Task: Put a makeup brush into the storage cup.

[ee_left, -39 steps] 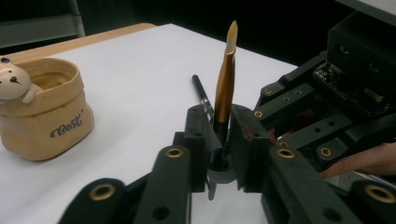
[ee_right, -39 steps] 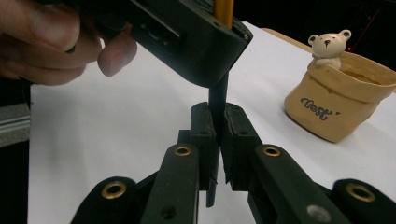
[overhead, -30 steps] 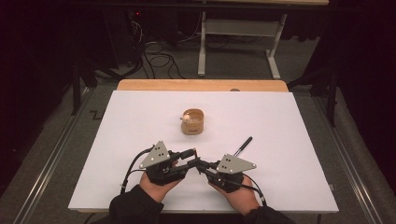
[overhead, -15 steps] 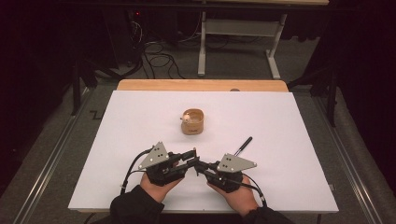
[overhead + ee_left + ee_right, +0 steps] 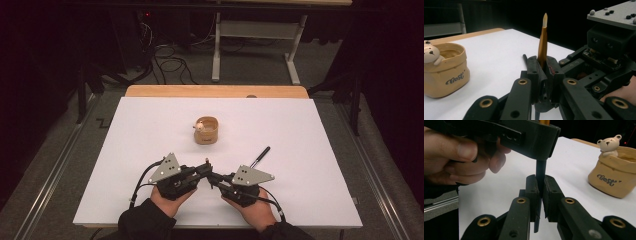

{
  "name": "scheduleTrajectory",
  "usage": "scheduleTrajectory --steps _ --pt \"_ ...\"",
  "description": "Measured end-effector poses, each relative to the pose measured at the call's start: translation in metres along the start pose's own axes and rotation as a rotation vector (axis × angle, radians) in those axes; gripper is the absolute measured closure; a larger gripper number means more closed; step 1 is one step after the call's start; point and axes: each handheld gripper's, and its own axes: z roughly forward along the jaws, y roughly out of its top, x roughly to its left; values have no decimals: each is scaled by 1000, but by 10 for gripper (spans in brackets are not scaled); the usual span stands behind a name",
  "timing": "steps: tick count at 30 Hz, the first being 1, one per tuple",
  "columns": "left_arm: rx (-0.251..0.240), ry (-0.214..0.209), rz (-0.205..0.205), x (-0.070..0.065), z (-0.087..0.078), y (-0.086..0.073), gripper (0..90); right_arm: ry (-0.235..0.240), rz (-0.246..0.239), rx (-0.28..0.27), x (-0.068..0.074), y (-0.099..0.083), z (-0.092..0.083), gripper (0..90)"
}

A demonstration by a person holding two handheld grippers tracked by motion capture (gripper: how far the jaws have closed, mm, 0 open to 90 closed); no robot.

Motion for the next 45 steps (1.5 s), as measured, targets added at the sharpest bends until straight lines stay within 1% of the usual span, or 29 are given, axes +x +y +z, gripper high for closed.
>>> scheduleTrajectory --steps 2,9,10,14,16,20,25,28,31,39,42,45 --pt "-1 3 -2 0 0 0 834 -3 -7 1 0 0 0 823" --pt "-15 25 -11 4 -4 2 834 -13 -4 10 -1 0 0 625" --pt "-18 30 -15 5 -5 2 834 -14 1 13 -2 1 -1 609" --pt "-27 59 -18 11 -9 3 833 -25 -7 24 -4 1 -2 533" --pt "-29 71 -22 14 -11 3 833 -30 -4 26 -6 1 -4 502" --pt "-32 89 -32 19 -15 4 833 -44 -12 25 -7 2 -6 474" --pt "-33 107 -33 23 -18 5 834 -63 -15 18 -11 3 -10 412" --pt "-31 119 -29 25 -19 5 833 -74 -16 29 -13 2 -12 377" --pt "-28 128 -26 26 -20 5 834 -88 -18 29 -16 3 -15 340" --pt "-21 159 -24 30 -24 6 833 -143 5 32 -28 4 -26 176" --pt "-18 170 -23 32 -25 6 834 -169 12 29 -33 4 -32 151" --pt "-16 178 -22 34 -27 6 833 -182 20 25 -38 4 -37 128"
